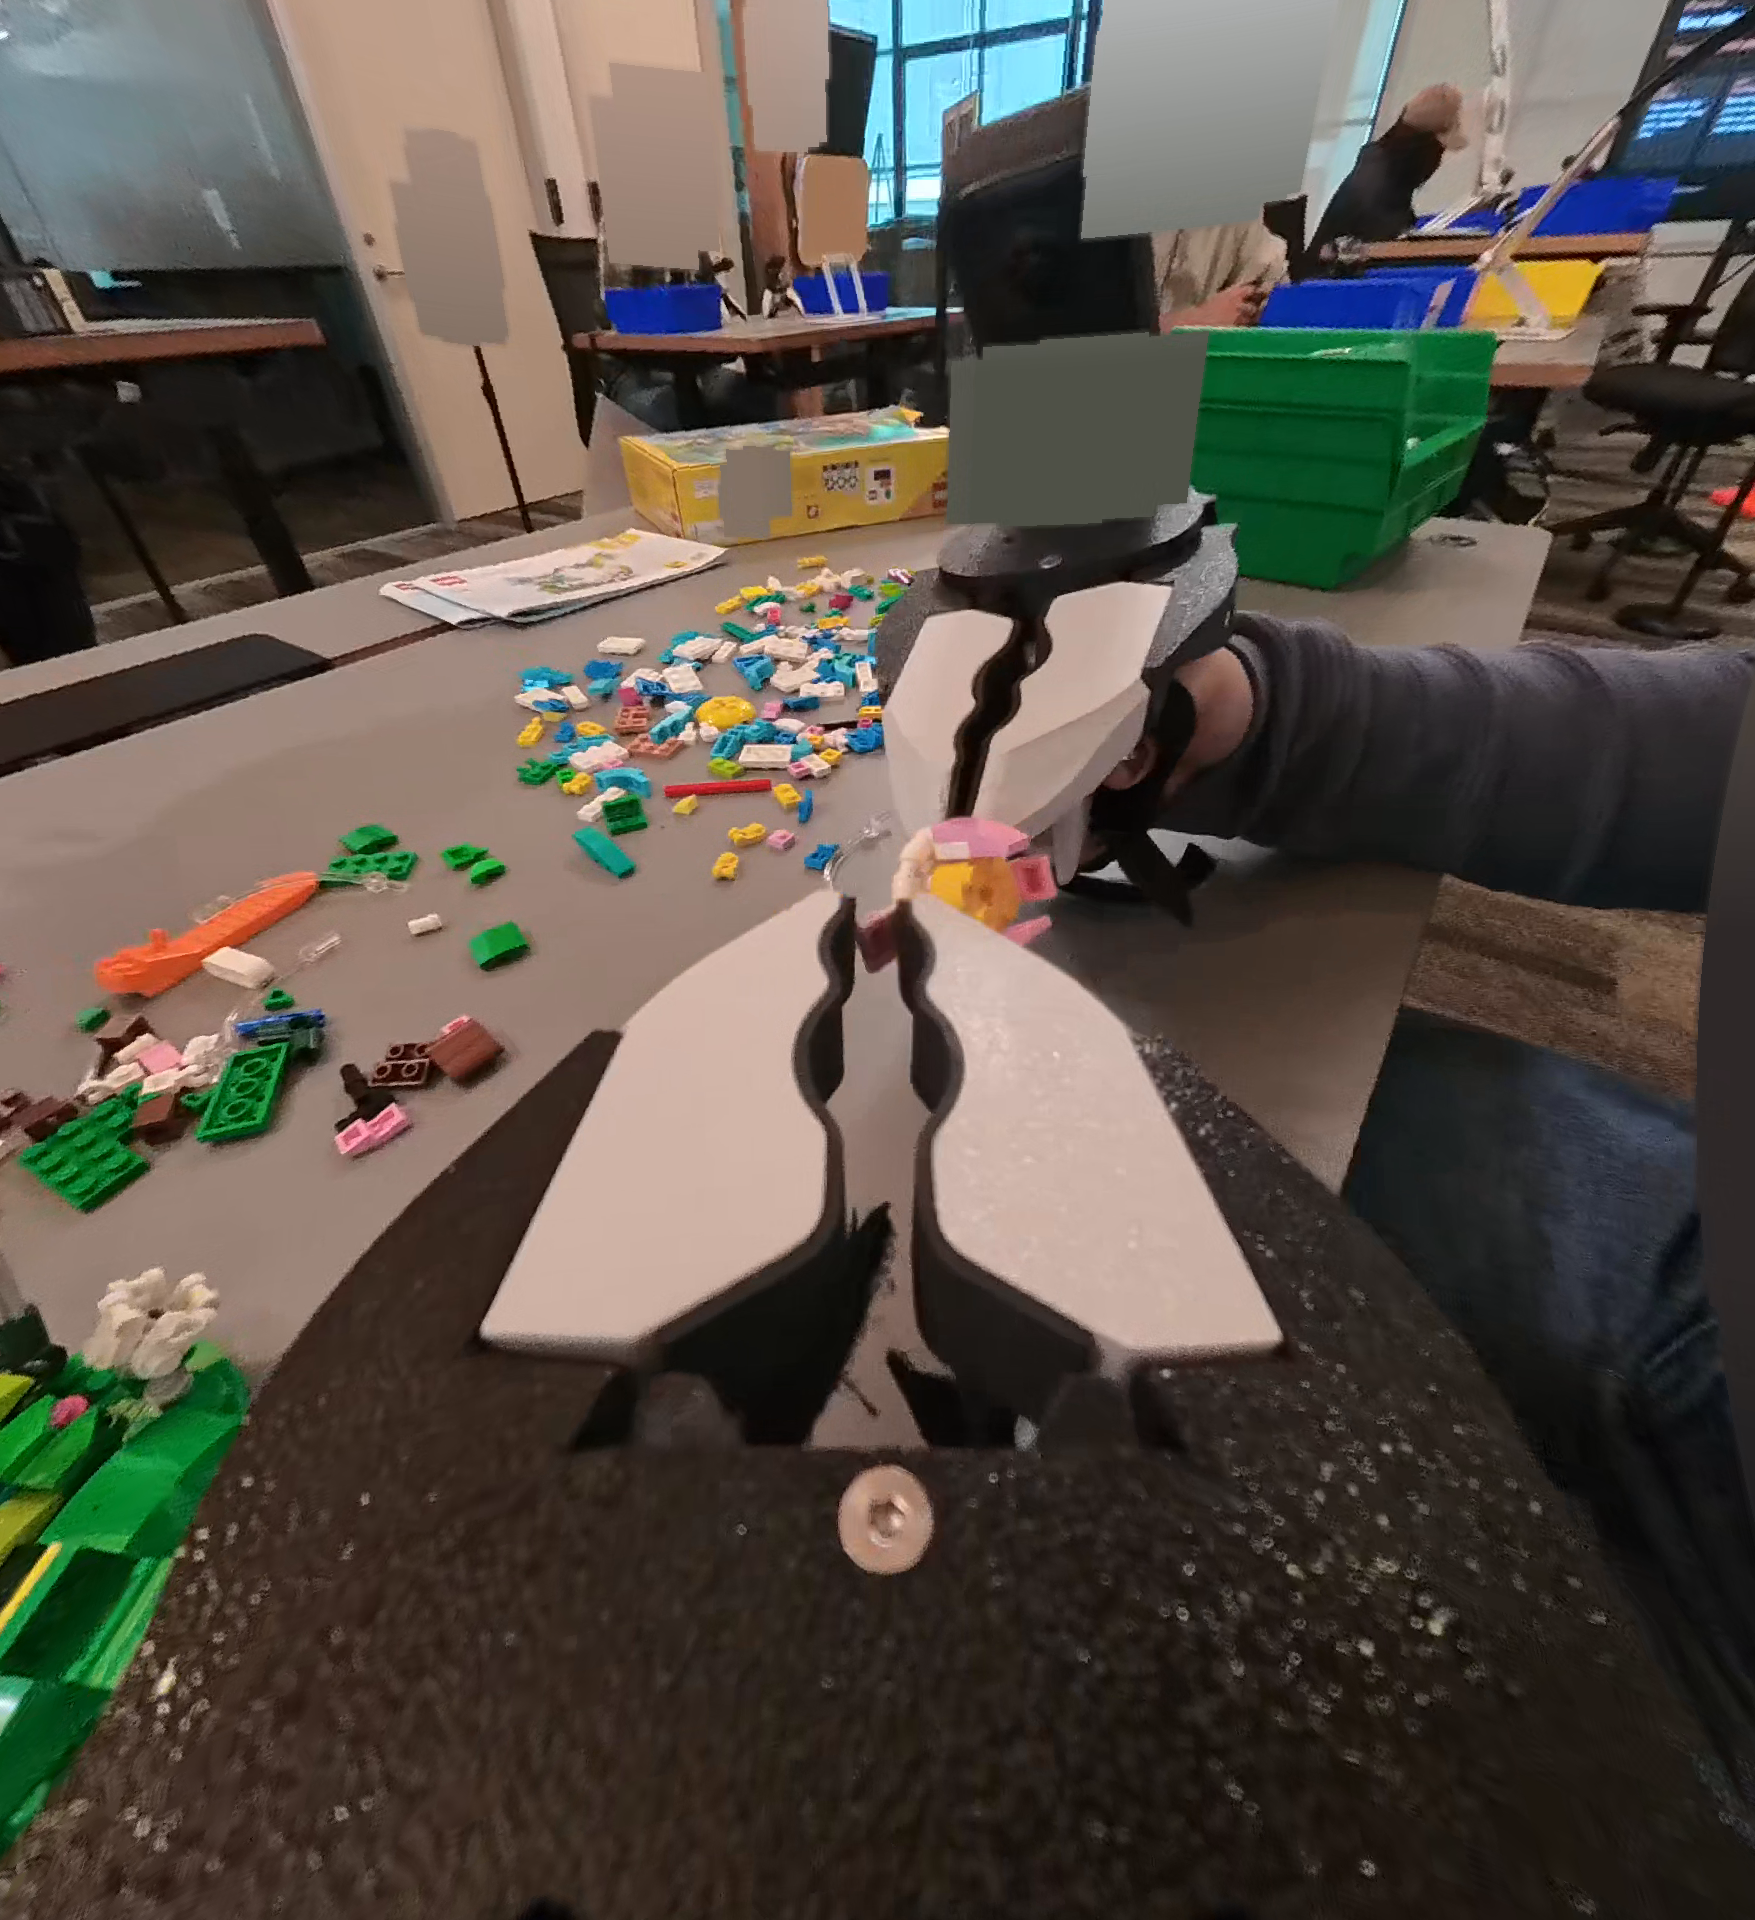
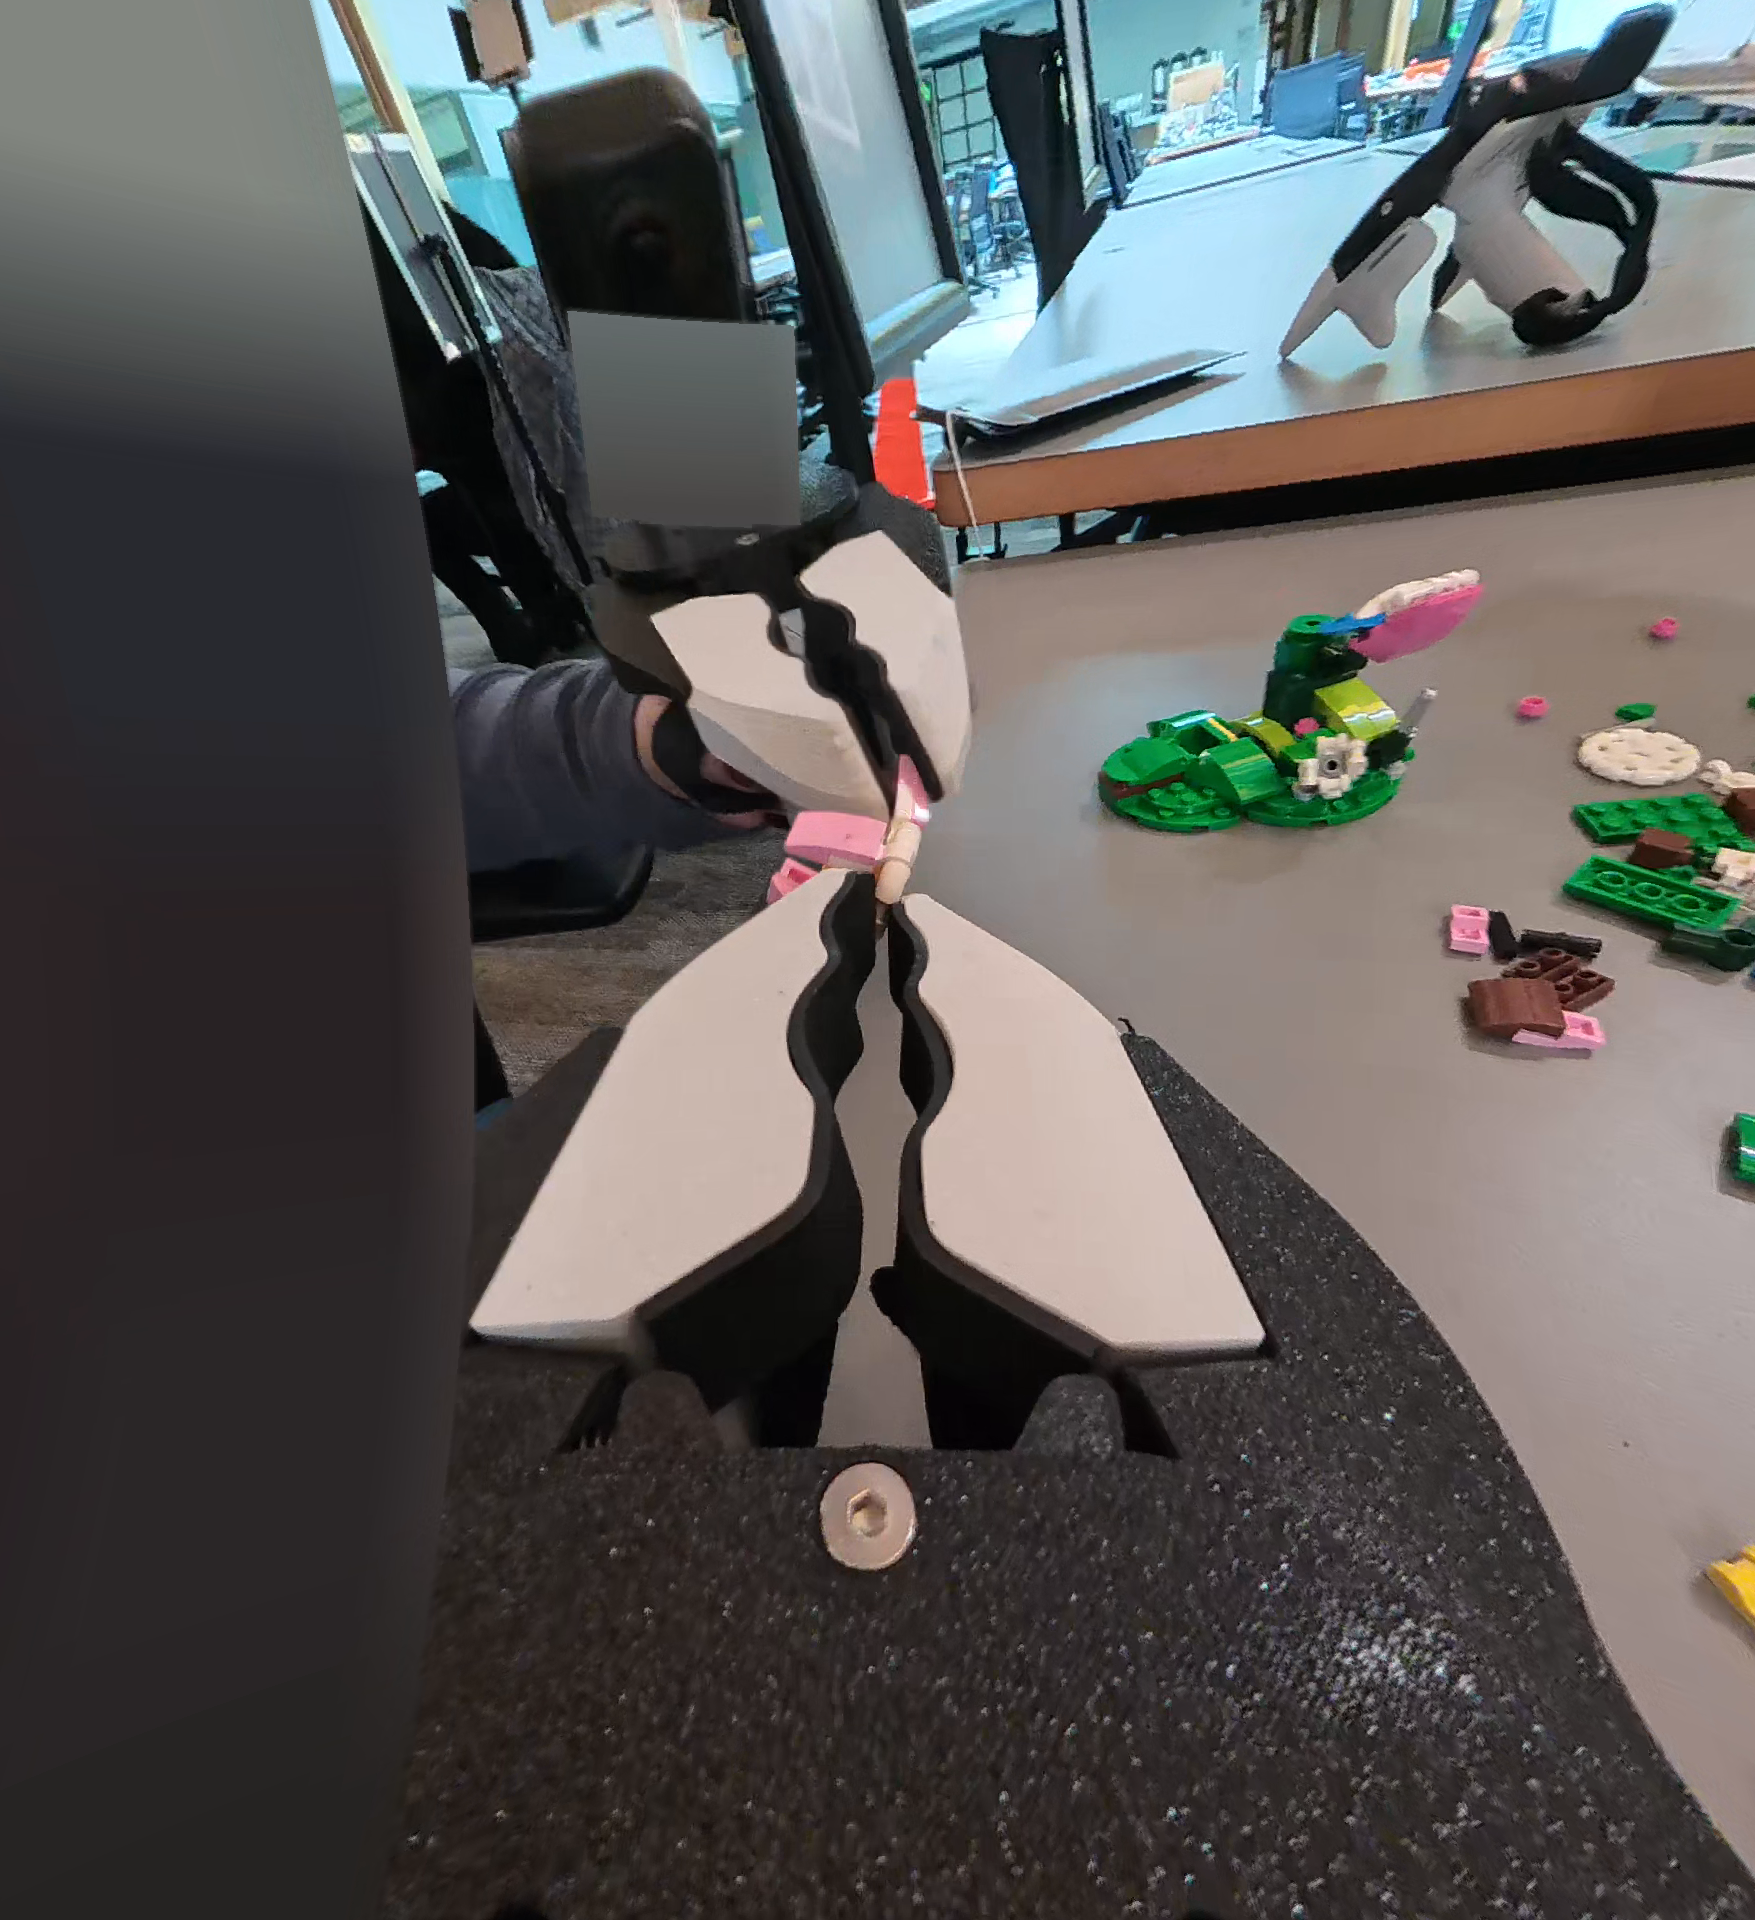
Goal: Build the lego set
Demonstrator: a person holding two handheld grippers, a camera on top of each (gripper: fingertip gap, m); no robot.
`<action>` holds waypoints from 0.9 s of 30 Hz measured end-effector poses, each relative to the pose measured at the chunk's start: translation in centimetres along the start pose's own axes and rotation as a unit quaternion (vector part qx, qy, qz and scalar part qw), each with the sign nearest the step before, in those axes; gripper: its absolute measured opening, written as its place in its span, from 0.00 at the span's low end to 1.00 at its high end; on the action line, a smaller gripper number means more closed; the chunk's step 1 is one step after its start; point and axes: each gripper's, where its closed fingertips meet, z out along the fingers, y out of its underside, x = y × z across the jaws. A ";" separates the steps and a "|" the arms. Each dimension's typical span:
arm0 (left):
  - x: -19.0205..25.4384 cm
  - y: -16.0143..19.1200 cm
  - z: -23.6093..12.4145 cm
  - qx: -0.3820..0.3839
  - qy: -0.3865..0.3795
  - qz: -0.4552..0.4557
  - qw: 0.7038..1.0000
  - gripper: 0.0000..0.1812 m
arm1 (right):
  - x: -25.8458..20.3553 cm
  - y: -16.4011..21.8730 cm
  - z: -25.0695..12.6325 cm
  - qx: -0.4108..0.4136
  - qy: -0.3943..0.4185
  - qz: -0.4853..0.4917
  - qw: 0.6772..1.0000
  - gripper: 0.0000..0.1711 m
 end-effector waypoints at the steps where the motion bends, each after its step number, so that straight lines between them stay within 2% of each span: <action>1: -0.1 0.0 0.0 -0.003 -0.004 -0.001 1.000 0.04 | 0.1 0.0 0.0 0.001 0.005 -0.002 1.000 0.01; 4: -0.7 0.0 0.0 -0.011 -0.039 0.020 0.999 0.03 | 0.7 -0.2 0.2 0.011 0.030 -0.005 0.999 0.01; 7: -1.4 0.1 0.0 -0.028 -0.098 0.084 0.991 0.03 | 1.4 -0.2 0.5 0.017 0.062 -0.004 0.998 0.01; 14: -2.6 0.1 0.3 -0.061 -0.211 0.211 0.952 0.03 | 2.7 -0.4 0.8 0.038 0.121 0.012 0.992 0.01; 17: -2.5 0.1 0.4 -0.049 -0.201 0.203 0.957 0.03 | 2.8 -0.5 0.6 0.045 0.122 0.019 0.991 0.01; 20: -1.9 -0.5 0.0 -0.014 -0.154 0.142 0.978 0.08 | 2.9 -0.7 0.4 0.056 0.120 0.025 0.991 0.01; 22: -1.2 -0.7 0.0 -0.003 -0.103 0.094 0.990 0.25 | 3.1 -1.2 0.0 0.074 0.117 0.038 0.990 0.01; 24: -1.1 -0.3 0.1 -0.014 -0.083 0.082 0.993 0.36 | 3.1 -1.6 -0.4 0.095 0.103 0.063 0.988 0.01; 27: -0.5 -0.2 0.4 -0.014 -0.088 0.130 0.988 0.36 | 3.0 -1.7 -0.4 0.109 0.081 0.093 0.986 0.01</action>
